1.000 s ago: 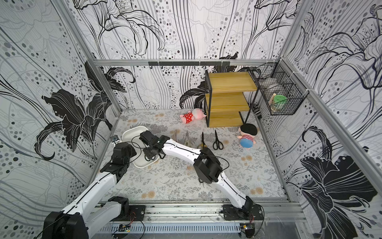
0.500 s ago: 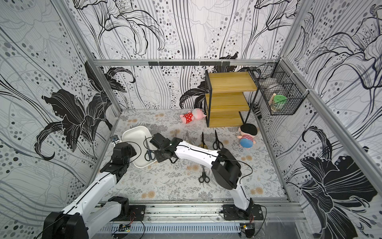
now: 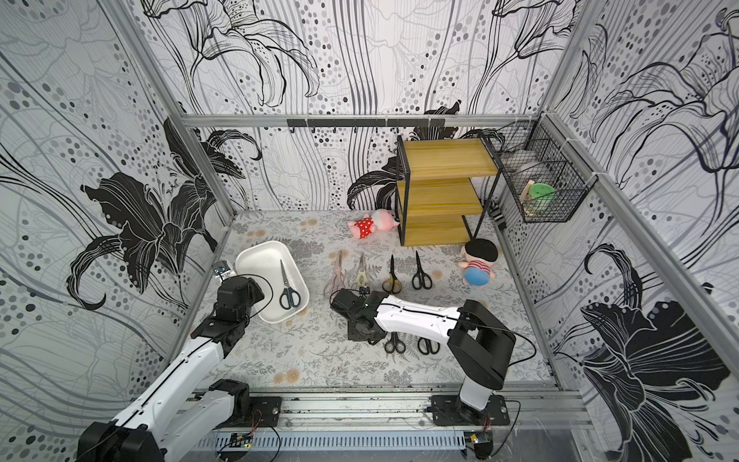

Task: Take the scissors out of the storage box
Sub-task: Place the scissors at the center of the board.

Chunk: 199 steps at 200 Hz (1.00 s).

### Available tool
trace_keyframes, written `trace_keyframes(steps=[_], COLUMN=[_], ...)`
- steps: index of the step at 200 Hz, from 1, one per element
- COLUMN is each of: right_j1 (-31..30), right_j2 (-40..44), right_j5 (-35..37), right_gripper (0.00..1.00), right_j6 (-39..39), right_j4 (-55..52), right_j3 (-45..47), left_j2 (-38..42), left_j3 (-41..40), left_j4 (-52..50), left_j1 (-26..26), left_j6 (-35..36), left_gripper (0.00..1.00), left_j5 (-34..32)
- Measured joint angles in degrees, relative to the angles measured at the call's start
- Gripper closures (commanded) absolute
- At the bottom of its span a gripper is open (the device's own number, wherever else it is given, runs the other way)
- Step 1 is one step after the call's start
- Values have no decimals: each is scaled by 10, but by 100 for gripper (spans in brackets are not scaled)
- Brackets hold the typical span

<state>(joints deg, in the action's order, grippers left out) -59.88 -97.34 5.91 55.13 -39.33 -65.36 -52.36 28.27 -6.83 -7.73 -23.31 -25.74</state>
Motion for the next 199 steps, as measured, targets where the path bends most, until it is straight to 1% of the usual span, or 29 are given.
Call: trace_keyframes(steps=[32,52,69,88,100,155,169,199], right_j1=[0,0,0,0,0,0,0,0], right_j2=[-12,-40,-66,-84,-84,-85,-85,-85], right_j5=[-7,-13,-19,-21,-21,-20,-20,-17], right_gripper=[99,98,95,90,84,67,65,65], right_j6=[14,14,14,12,12,12,12,11], right_j4=[16,23,23,22,24,22,16,0], right_j3=[0,-7,-15,-18,-21,-22,-27,-52], left_j2=[0,1,3,5,5,5,5,5], left_j3=[0,0,0,0,0,0,0,0], left_j4=[-5,-6,-6,-6,-6,-5,-5,-5], left_j1=[0,0,0,0,0,0,0,0], left_j6=[0,0,0,0,0,0,0,0], left_gripper=[100,100,100,100,100,100,100,100], left_j5=[-2,-2,-2,-3,-3,-2,-2,-2])
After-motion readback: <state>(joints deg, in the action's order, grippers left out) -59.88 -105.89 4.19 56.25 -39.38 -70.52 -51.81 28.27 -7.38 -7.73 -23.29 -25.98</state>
